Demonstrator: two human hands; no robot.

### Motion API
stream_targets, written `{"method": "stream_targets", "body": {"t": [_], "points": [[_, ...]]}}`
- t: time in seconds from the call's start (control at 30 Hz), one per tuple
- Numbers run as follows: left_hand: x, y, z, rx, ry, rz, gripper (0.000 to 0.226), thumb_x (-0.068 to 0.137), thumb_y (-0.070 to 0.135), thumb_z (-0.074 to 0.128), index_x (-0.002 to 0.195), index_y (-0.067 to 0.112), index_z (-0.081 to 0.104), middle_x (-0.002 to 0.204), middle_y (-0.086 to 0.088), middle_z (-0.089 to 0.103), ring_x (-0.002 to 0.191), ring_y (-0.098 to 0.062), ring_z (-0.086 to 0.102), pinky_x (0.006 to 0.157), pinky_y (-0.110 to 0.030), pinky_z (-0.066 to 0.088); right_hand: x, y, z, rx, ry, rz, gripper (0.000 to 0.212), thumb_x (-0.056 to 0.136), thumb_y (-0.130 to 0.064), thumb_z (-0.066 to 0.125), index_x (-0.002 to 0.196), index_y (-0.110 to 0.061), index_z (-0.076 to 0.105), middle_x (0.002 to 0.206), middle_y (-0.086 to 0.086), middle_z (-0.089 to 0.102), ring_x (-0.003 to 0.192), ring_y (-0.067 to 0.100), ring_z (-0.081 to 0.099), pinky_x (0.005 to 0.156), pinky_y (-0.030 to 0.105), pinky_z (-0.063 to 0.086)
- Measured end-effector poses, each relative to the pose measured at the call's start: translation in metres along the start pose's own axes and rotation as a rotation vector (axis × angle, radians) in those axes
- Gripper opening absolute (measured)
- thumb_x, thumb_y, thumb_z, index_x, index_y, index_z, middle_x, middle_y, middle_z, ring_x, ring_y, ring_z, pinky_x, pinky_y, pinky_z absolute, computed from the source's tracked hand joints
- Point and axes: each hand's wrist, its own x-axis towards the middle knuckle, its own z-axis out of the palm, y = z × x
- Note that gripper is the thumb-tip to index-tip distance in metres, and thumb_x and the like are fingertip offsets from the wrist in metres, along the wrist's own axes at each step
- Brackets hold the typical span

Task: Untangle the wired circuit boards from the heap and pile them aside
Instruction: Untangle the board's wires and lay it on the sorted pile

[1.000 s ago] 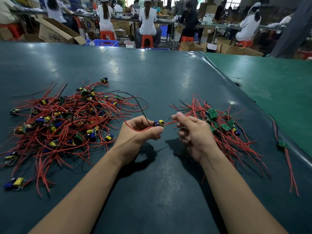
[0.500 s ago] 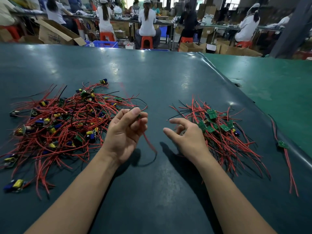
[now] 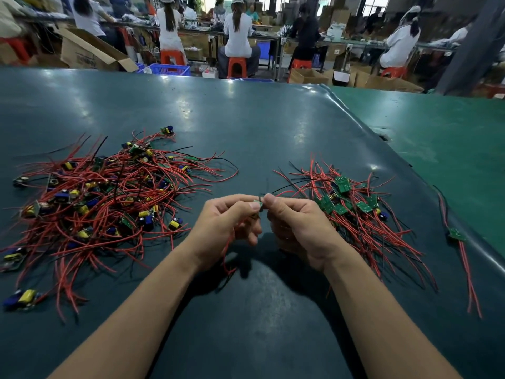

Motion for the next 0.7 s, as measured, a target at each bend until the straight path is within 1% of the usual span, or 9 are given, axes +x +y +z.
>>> {"method": "stream_targets", "body": {"t": [0.07, 0.13, 0.2, 0.27, 0.37, 0.43, 0.53, 0.6, 0.7], "points": [[-0.0015, -0.0001, 0.0002, 0.023, -0.041, -0.007, 0.027, 0.077, 0.013, 0.063, 0.098, -0.005, 0.066, 0.055, -0.014, 0.057, 0.042, -0.018, 0.051, 0.045, -0.022, 0.045, -0.0012, -0.0009, -0.0006, 0.020, -0.039, 0.019, 0.025, 0.087, -0.030, 0.061, 0.067, -0.019, 0.072, 0.052, -0.008, 0.029, 0.041, 0.005, 0.020, 0.043, 0.024, 0.007], [-0.0023, 0.0007, -0.0010, 0.016, -0.077, -0.007, 0.023, 0.077, 0.007, 0.065, 0.097, -0.005, 0.067, 0.057, -0.015, 0.056, 0.044, -0.018, 0.051, 0.044, -0.023, 0.045, -0.0023, -0.0025, -0.0011, 0.078, -0.074, 0.050, 0.018, 0.086, -0.027, 0.062, 0.081, -0.018, 0.078, 0.053, -0.009, 0.031, 0.042, 0.004, 0.021, 0.040, 0.020, 0.010], [-0.0031, 0.0010, -0.0019, -0.005, -0.103, -0.011, 0.023, 0.079, 0.010, 0.056, 0.092, -0.005, 0.067, 0.056, -0.015, 0.056, 0.044, -0.018, 0.051, 0.043, -0.023, 0.044, -0.0022, -0.0025, -0.0011, 0.152, -0.086, 0.076, 0.021, 0.081, -0.024, 0.065, 0.097, -0.015, 0.077, 0.054, -0.009, 0.037, 0.042, 0.003, 0.022, 0.037, 0.015, 0.015], [-0.0034, 0.0009, -0.0006, -0.007, -0.111, -0.022, 0.022, 0.080, 0.013, 0.054, 0.088, -0.004, 0.065, 0.055, -0.013, 0.056, 0.043, -0.017, 0.051, 0.043, -0.022, 0.044, 0.0001, -0.0013, 0.0004, 0.171, -0.032, 0.045, 0.020, 0.074, -0.023, 0.070, 0.091, -0.013, 0.077, 0.052, -0.008, 0.044, 0.040, 0.003, 0.023, 0.036, 0.013, 0.017], [-0.0034, 0.0008, 0.0030, 0.008, -0.124, -0.038, 0.021, 0.079, 0.015, 0.053, 0.080, -0.004, 0.060, 0.055, -0.008, 0.059, 0.042, -0.015, 0.052, 0.042, -0.021, 0.044, 0.0038, 0.0009, 0.0035, 0.139, 0.073, 0.004, 0.019, 0.061, -0.028, 0.077, 0.071, -0.013, 0.074, 0.052, 0.001, 0.035, 0.041, 0.007, 0.020, 0.037, 0.015, 0.014], [-0.0039, 0.0016, 0.0039, 0.025, -0.132, -0.051, 0.020, 0.078, 0.015, 0.052, 0.076, -0.003, 0.060, 0.053, -0.009, 0.058, 0.040, -0.015, 0.051, 0.040, -0.020, 0.043, 0.0046, 0.0032, 0.0054, 0.110, 0.073, 0.007, 0.020, 0.059, -0.031, 0.078, 0.069, -0.014, 0.074, 0.057, 0.004, 0.036, 0.042, 0.007, 0.023, 0.037, 0.015, 0.017], [-0.0050, 0.0022, 0.0042, 0.036, -0.142, -0.077, 0.015, 0.078, 0.012, 0.062, 0.073, -0.002, 0.061, 0.052, -0.010, 0.056, 0.039, -0.015, 0.049, 0.039, -0.019, 0.042, 0.0041, 0.0032, 0.0044, 0.107, 0.001, 0.027, 0.025, 0.072, -0.034, 0.073, 0.085, -0.014, 0.078, 0.059, 0.001, 0.042, 0.044, 0.006, 0.028, 0.038, 0.015, 0.022], [-0.0054, 0.0024, 0.0046, 0.026, -0.146, -0.114, 0.023, 0.078, 0.021, 0.059, 0.072, -0.001, 0.061, 0.051, -0.008, 0.056, 0.039, -0.014, 0.050, 0.038, -0.020, 0.042, 0.0038, 0.0010, 0.0020, 0.154, -0.078, 0.048, 0.027, 0.082, -0.032, 0.064, 0.098, -0.014, 0.078, 0.057, -0.003, 0.042, 0.042, 0.004, 0.031, 0.037, 0.014, 0.024], [-0.0060, 0.0053, 0.0063, 0.000, -0.186, -0.192, 0.024, 0.076, 0.026, 0.063, 0.069, 0.003, 0.064, 0.050, -0.009, 0.053, 0.037, -0.015, 0.048, 0.038, -0.021, 0.041, 0.0032, -0.0009, -0.0019, 0.208, -0.143, 0.035, 0.027, 0.085, -0.028, 0.062, 0.103, -0.016, 0.078, 0.058, -0.003, 0.041, 0.043, 0.004, 0.033, 0.037, 0.013, 0.025]]}}
